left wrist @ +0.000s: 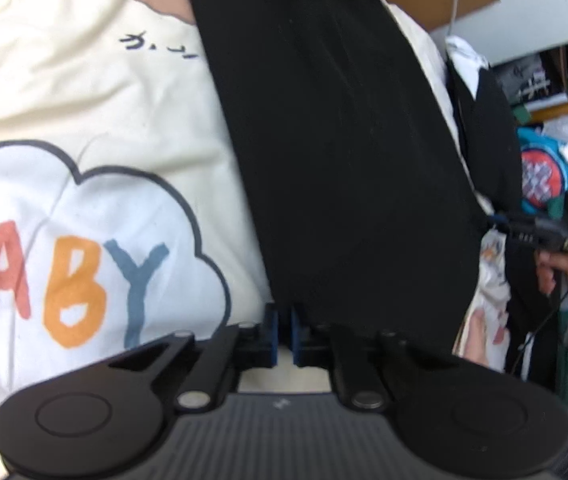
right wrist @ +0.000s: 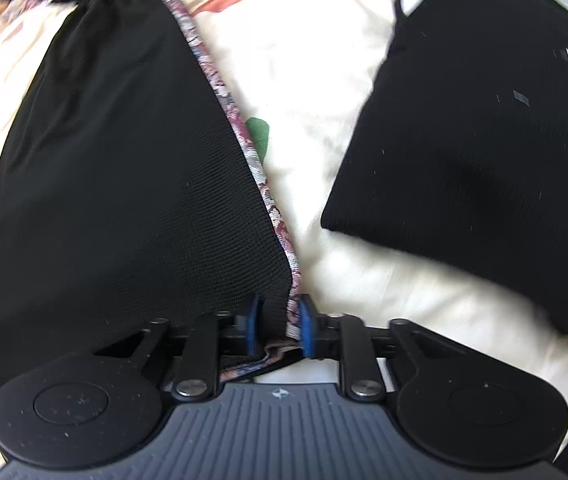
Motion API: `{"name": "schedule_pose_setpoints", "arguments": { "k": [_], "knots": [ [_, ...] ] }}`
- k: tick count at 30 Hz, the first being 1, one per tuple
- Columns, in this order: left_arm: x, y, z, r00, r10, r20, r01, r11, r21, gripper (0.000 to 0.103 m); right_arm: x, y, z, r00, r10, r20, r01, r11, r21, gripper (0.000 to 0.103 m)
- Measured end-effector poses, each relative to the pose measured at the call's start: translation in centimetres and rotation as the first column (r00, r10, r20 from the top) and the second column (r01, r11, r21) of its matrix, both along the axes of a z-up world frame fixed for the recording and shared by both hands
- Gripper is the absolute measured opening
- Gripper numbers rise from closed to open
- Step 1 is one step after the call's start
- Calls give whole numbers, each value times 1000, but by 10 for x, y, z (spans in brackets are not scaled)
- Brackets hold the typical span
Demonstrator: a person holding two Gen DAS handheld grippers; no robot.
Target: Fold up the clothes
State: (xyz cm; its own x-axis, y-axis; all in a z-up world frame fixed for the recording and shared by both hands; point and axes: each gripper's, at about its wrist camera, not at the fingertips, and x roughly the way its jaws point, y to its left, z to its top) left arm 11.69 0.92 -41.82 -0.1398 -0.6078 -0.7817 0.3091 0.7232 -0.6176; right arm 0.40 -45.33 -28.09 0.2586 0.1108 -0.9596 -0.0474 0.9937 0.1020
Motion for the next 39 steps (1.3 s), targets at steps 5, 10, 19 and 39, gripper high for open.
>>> {"name": "schedule_pose_setpoints", "arguments": {
  "k": [5, 10, 19, 39],
  "knots": [
    [5, -2, 6, 999, -33, 9, 33, 999, 23, 10, 0, -3, -1, 1000, 13, -20, -14, 999, -29, 16],
    [6, 8, 26, 999, -14, 36, 13, 1000, 26, 23, -3, 1, 5, 999, 40, -35, -42, 997, -64, 24],
    [-19, 11, 33, 985, 130, -111, -141, 985, -99, 37, -12, -5, 23, 1000, 24, -6, -24, 999, -23, 45],
    [-83, -44, -18, 922, 134, -363, -185, 977, -110, 46, 19, -20, 26, 991, -43, -127, 51, 997, 59, 51]
  ]
}}
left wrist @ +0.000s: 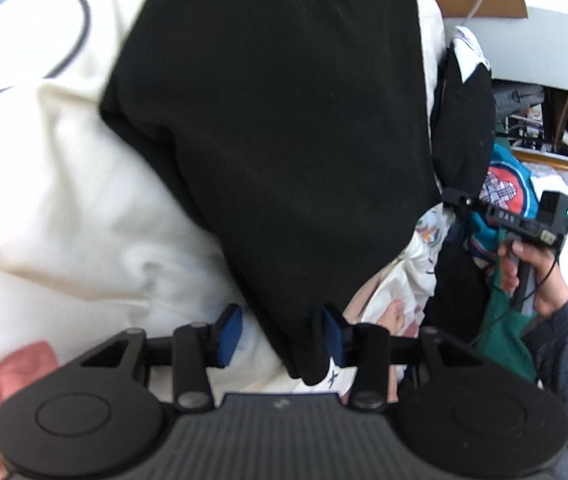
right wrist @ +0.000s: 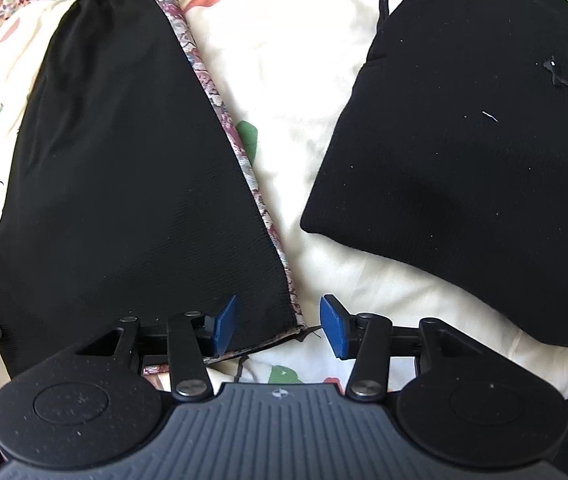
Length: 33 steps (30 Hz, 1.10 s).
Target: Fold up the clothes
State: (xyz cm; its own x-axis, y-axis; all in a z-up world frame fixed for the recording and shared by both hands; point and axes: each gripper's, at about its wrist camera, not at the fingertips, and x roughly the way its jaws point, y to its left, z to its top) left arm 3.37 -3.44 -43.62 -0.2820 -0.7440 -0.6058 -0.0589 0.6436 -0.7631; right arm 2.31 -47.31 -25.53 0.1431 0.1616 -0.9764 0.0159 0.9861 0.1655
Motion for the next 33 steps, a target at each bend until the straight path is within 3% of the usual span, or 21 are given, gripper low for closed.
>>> {"name": "schedule_pose_setpoints", "arguments": {
  "k": [9, 18, 23, 27, 31, 33],
  "knots": [
    [-2, -6, -9, 1000, 16, 11, -16, 1000, 7, 49, -2, 8, -22, 1000, -4, -27, 5, 1000, 30, 52],
    [2, -5, -18, 999, 47, -24, -48, 998, -36, 49, 6, -1, -33, 1000, -16, -22, 16, 1000, 26, 63],
    [3, -14, -21, 998, 42, -39, -44, 997, -57, 49, 2, -18, -46, 998, -50, -48, 55, 992, 113, 63],
    [3, -19, -22, 999, 31, -41, -33, 998, -58, 43, 1, -18, -50, 998, -39, -52, 47, 986, 158, 62],
    [3, -20, -24, 998, 29, -48, -32, 998, -54, 23, -1, -18, -56, 998, -47, -52, 55, 983, 173, 59],
    [2, -20, -25, 999, 19, -46, -22, 998, -66, 19, -3, -19, -57, 998, -44, -45, 52, 982, 179, 59]
  ]
}}
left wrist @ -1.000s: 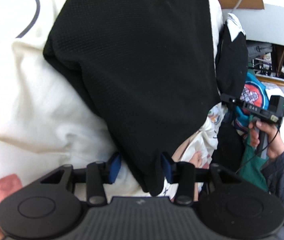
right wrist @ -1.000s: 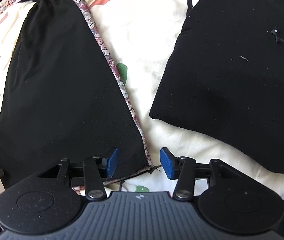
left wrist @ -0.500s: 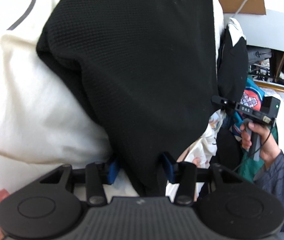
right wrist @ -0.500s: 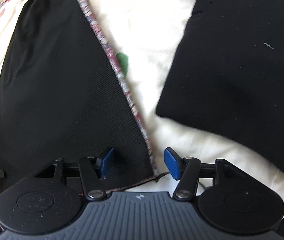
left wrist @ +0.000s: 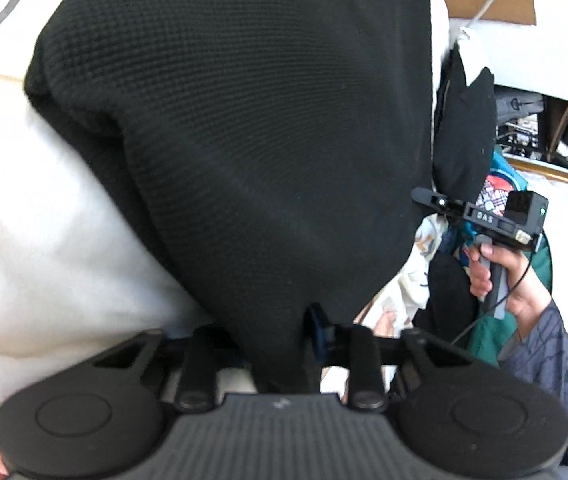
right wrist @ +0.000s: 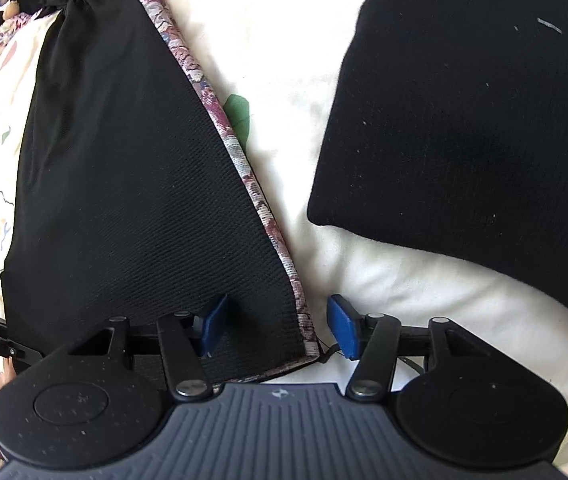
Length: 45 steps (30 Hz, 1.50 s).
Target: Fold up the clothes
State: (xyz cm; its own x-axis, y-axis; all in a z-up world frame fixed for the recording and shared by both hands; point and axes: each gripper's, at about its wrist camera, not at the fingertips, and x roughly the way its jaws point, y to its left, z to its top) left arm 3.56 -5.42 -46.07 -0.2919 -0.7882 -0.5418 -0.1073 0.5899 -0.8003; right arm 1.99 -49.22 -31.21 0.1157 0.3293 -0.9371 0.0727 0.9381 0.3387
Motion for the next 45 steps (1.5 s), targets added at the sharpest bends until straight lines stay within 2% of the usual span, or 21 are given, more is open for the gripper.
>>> {"name": "schedule_pose_setpoints", "arguments": {
  "k": [1, 3, 4, 5, 8, 10, 16, 18, 23, 28, 33, 34, 38, 45],
  "knots": [
    [0, -1, 2, 1000, -16, 9, 16, 1000, -2, 17, 0, -1, 0, 1000, -2, 0, 2, 1000, 2, 58],
    [0, -5, 9, 997, -64, 39, 64, 998, 0, 14, 0, 0, 0, 1000, 5, -6, -5, 1000, 5, 48],
    [1, -6, 12, 996, -77, 52, 77, 997, -4, 13, 1, 2, 1, 1000, 17, -11, -17, 1000, 12, 29],
    [2, -8, 16, 994, -90, 66, 91, 996, -7, 12, 2, 3, 1, 1000, 23, -16, -23, 999, 24, 21],
    [3, -8, 26, 989, -110, 99, 112, 994, -20, 10, 3, 18, 7, 995, 102, -16, -103, 994, -26, 13],
    [4, -8, 30, 989, -109, 104, 112, 993, -29, 9, 3, 18, 13, 994, 112, -21, -112, 993, -31, 10],
    [12, 4, 54, 994, -78, 82, 84, 994, -74, 8, 0, 17, 35, 993, 117, -4, -117, 992, -34, 9],
    [17, 5, 70, 994, -68, 86, 76, 994, -82, 8, 4, 18, 47, 993, 121, 6, -120, 992, -44, 9],
    [28, 7, 113, 986, -66, 155, 81, 992, -92, 8, 7, 19, 77, 990, 130, 61, -126, 990, -62, 9],
    [33, 13, 139, 977, -70, 201, 88, 993, -81, 8, 5, 22, 108, 985, 115, 130, -109, 992, -56, 9],
    [42, 29, 163, 970, -31, 240, 66, 988, -139, 7, 2, 30, 135, 978, 105, 183, -100, 994, -37, 8],
    [44, 34, 169, 969, -22, 248, 62, 986, -154, 7, 5, 33, 133, 976, 104, 190, -100, 994, -31, 8],
    [46, 40, 178, 966, -19, 260, 64, 984, -166, 7, 2, 29, 146, 971, 78, 225, -78, 997, -9, 8],
    [36, 46, 189, 961, -67, 269, 112, 981, -157, 7, -23, 30, 155, 974, 88, 210, -94, 995, 23, 8]
  ]
}}
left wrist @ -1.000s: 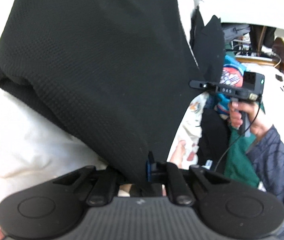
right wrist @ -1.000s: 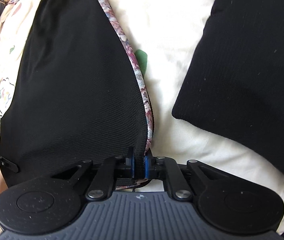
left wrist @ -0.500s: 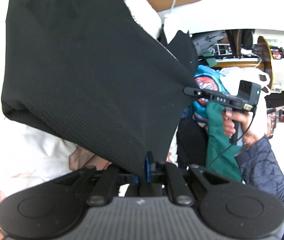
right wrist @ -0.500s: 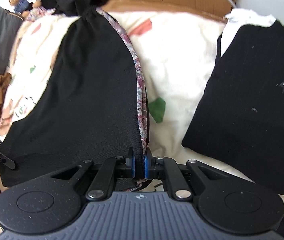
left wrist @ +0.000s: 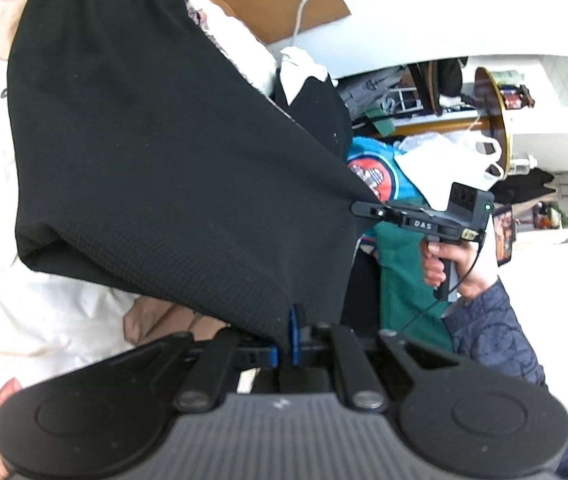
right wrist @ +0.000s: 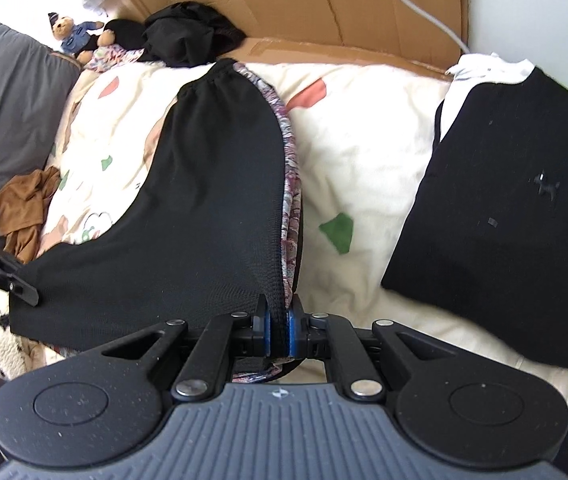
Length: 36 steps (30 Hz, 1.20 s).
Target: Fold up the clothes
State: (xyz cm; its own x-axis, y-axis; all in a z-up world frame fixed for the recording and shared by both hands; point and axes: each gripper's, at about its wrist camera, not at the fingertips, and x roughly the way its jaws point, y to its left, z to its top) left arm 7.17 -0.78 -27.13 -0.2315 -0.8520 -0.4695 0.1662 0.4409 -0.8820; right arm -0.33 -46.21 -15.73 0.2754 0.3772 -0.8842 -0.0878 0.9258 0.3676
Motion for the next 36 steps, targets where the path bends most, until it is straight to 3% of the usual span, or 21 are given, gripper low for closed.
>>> {"name": "schedule_pose_setpoints", "arguments": {
  "k": [9, 16, 24, 36],
  "knots": [
    [0, 4, -6, 999, 33, -1, -33, 999, -6, 7, -12, -2, -9, 1000, -23, -12, 23, 999, 40, 8],
    [22, 27, -15, 987, 164, -4, -164, 985, -54, 7, 14, 3, -3, 999, -50, 14, 49, 997, 62, 8],
    [64, 49, -19, 962, 273, 30, -270, 960, -74, 7, 59, 4, -5, 991, -120, 53, 115, 989, 98, 8],
    [100, 83, -65, 908, 418, -31, -419, 906, -50, 7, 128, 18, -49, 983, -183, 33, 176, 974, 143, 8]
  ]
}}
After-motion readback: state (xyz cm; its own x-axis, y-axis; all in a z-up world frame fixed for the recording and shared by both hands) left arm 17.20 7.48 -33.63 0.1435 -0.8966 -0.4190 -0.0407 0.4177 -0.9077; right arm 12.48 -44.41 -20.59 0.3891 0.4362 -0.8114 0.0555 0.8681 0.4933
